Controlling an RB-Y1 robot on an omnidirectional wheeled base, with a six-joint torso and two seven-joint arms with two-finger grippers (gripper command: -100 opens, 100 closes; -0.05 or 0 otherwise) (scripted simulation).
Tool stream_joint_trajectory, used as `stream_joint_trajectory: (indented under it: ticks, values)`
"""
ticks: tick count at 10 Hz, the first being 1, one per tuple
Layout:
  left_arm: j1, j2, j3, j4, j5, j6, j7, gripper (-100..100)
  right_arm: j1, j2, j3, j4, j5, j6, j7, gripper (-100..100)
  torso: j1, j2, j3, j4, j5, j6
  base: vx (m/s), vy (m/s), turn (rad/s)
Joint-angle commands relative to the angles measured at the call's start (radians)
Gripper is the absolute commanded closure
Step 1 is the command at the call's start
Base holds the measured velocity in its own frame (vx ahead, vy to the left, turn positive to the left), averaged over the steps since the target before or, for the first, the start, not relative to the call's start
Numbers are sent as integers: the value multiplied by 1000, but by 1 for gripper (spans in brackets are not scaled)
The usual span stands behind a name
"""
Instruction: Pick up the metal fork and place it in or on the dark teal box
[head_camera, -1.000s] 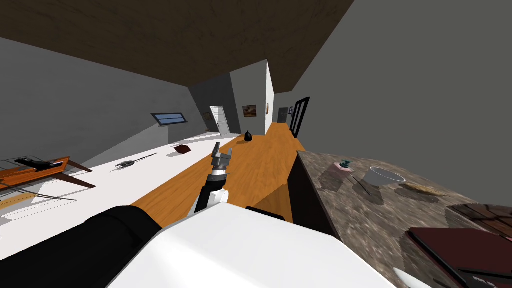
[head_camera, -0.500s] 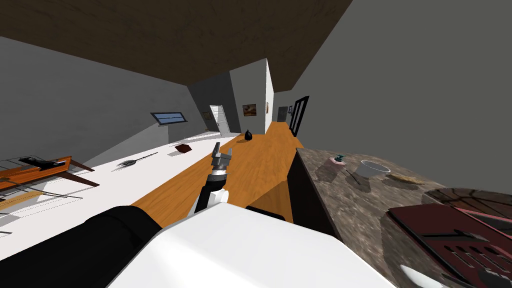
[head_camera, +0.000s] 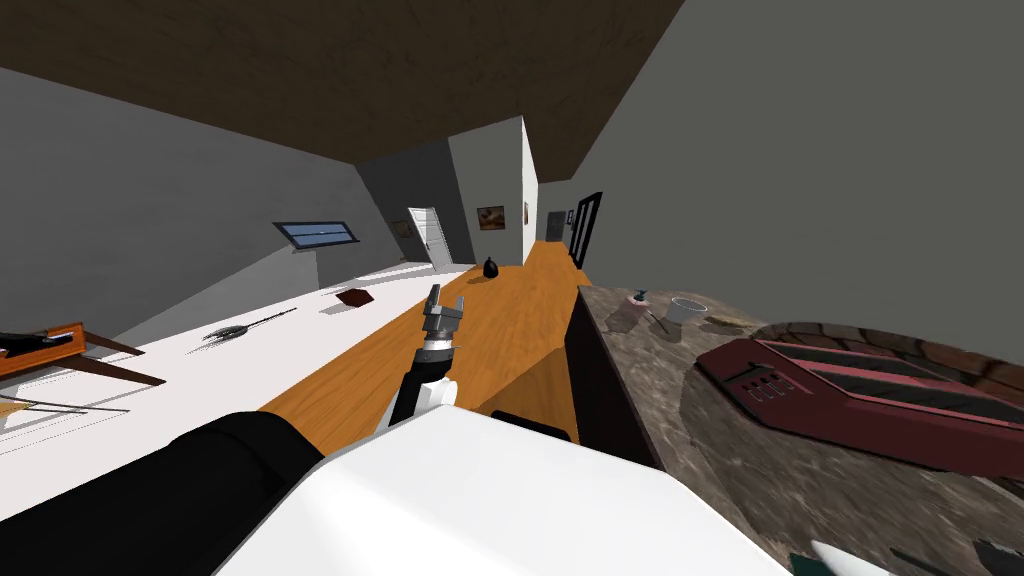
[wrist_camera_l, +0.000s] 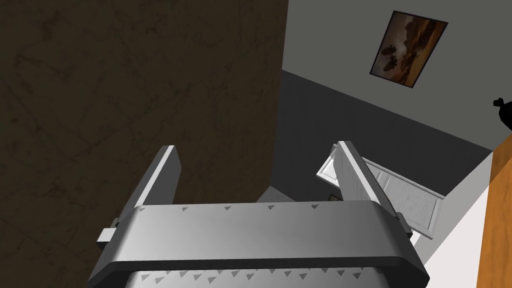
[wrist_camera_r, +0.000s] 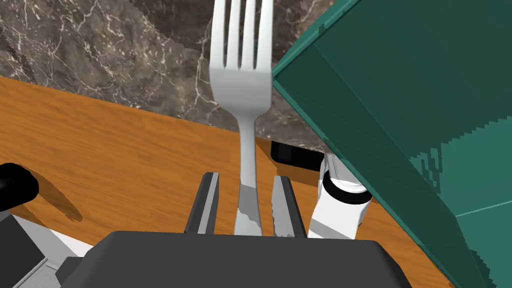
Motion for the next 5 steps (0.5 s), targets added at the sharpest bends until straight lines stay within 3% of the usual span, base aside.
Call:
stream_joint_trajectory:
  ticks: [1,5]
  values:
    - [0,0,0,0,0,0,0,0,2,6,-25,-5,-38,-24,-3,100,0,0,0,0,0,0,-253,-29,-125]
    - [0,0,0,0,0,0,0,0,4,24,-57,-16,-96,-59,-2,100,2,-4,-2,-1,0,1,-210,-32,-139]
